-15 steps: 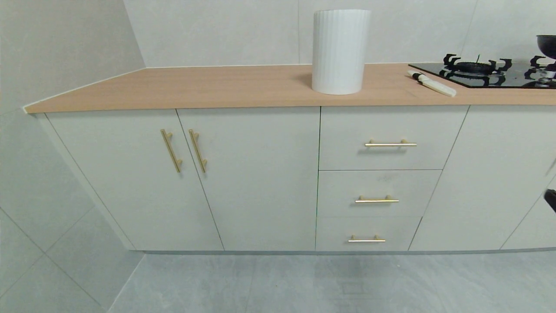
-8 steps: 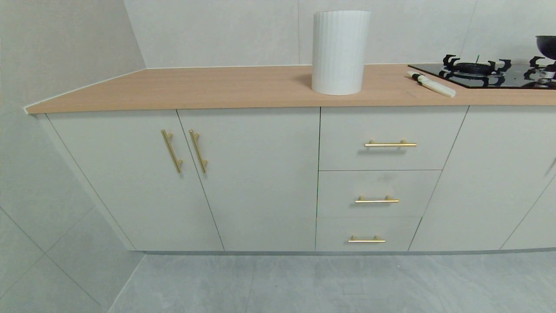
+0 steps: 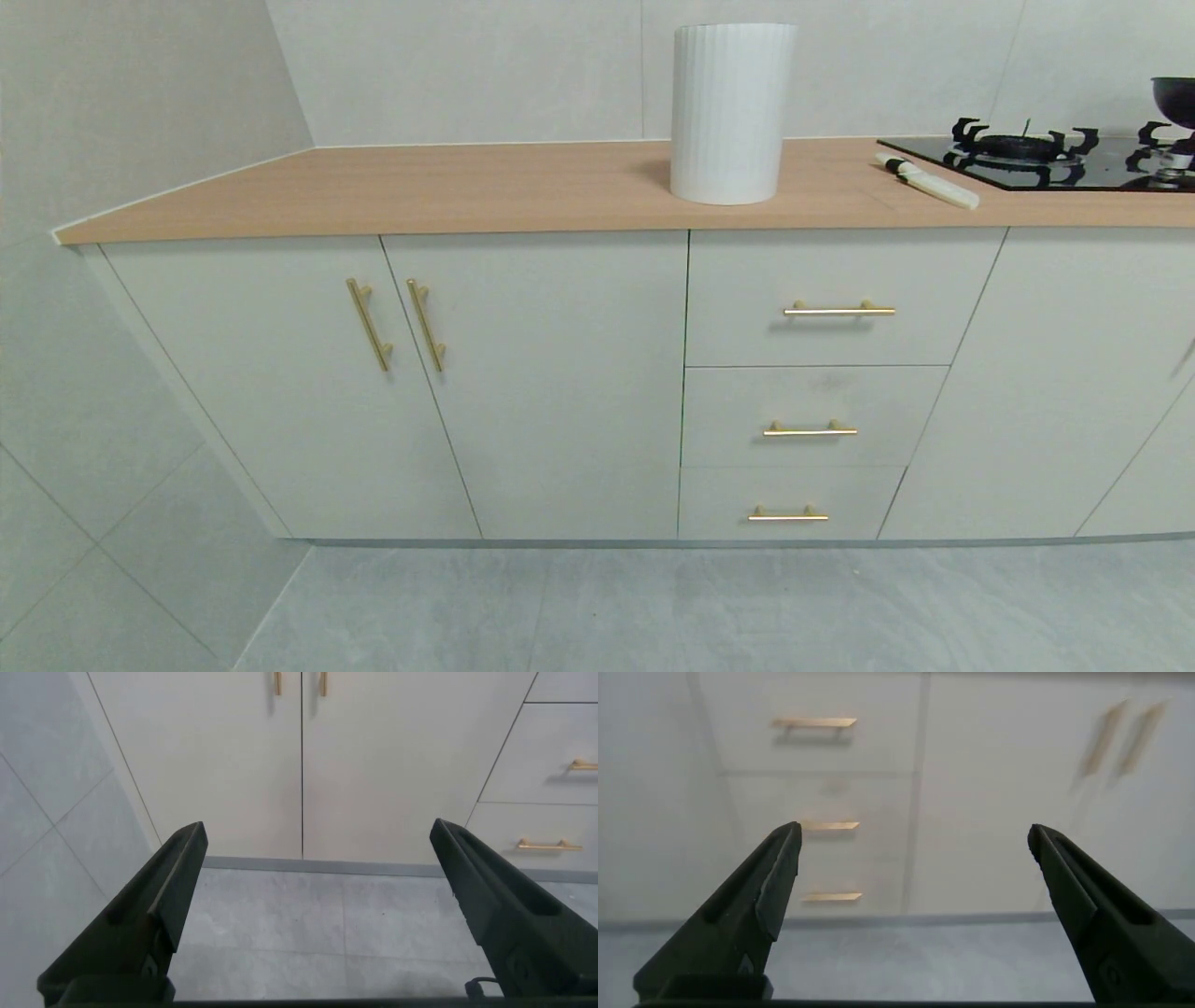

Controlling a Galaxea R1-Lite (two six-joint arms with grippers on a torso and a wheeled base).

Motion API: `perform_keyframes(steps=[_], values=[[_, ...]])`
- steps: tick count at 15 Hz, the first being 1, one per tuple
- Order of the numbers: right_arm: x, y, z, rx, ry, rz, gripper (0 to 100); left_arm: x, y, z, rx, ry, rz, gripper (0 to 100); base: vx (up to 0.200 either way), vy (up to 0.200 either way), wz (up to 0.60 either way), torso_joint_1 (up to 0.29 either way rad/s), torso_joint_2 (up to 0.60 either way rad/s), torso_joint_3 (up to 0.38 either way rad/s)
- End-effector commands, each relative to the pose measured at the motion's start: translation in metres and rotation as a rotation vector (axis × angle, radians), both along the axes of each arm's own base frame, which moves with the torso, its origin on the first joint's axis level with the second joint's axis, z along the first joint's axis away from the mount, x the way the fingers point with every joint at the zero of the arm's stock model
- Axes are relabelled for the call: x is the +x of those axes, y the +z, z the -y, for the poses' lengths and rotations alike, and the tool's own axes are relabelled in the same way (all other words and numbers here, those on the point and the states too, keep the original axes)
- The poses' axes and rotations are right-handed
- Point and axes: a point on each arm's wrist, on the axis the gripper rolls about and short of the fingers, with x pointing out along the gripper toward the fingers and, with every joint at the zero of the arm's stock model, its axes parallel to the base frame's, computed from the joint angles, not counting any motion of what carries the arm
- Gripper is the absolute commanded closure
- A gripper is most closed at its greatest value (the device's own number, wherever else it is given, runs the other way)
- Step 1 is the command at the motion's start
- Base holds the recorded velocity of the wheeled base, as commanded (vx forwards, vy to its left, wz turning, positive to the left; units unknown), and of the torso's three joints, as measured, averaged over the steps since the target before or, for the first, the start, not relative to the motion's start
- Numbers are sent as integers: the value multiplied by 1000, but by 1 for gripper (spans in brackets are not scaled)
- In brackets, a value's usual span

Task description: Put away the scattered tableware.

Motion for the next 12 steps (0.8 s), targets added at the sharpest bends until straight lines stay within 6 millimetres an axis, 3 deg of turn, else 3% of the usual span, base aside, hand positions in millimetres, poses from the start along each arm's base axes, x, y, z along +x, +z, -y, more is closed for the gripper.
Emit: perform_keyframes(steps=[1,9,12], values=[[5,-14,-1,10,30,-45,0,0,0,0,0,1,0,0,0,0,0,0,0,0],[14,-37,-2,0,82,-102,0,0,0,0,0,1,0,0,0,0,0,0,0,0],[15,-36,-2,16,80,-83,0,0,0,0,0,1,0,0,0,0,0,0,0,0]])
